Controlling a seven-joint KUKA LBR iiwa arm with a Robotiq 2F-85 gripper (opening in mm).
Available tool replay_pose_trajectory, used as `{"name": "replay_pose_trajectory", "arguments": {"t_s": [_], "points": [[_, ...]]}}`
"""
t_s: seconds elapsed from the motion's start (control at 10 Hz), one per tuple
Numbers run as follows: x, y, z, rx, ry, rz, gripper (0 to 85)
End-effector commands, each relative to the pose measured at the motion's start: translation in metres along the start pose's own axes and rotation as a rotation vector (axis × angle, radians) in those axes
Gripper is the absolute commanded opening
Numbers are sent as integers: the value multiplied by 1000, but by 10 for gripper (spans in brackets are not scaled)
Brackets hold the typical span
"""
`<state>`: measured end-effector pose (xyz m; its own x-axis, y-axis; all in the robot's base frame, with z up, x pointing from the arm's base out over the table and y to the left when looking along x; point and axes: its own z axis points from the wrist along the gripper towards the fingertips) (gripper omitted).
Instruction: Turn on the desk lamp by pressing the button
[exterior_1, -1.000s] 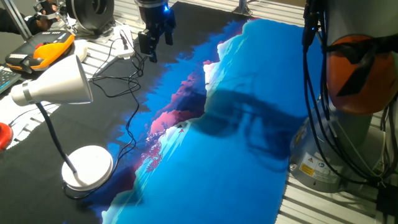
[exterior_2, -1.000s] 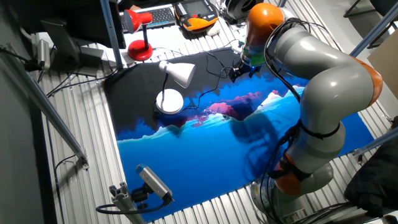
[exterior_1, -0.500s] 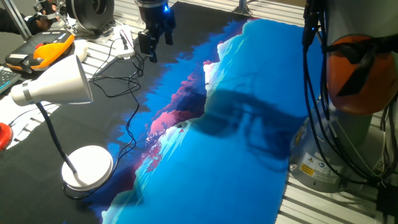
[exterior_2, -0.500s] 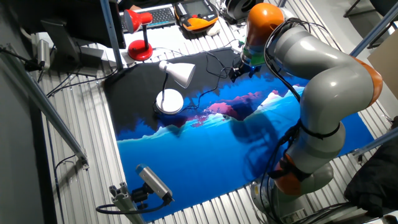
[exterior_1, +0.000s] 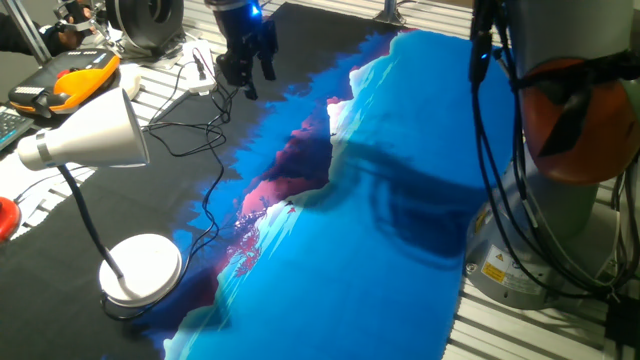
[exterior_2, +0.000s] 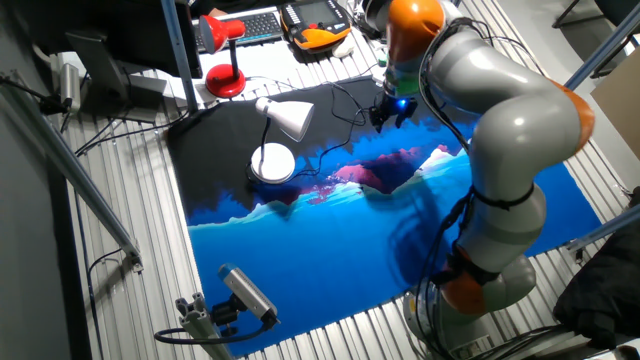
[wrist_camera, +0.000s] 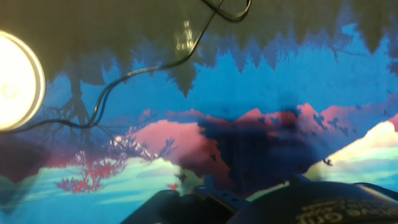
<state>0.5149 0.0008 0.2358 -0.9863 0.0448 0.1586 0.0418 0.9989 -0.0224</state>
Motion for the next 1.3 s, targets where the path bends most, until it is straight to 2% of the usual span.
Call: {"name": "replay_pose_trajectory", "arguments": {"t_s": [0.0,1.2], "points": [[0,0,0,0,22,0,0],[1,0,0,1,9,-14,0]]}}
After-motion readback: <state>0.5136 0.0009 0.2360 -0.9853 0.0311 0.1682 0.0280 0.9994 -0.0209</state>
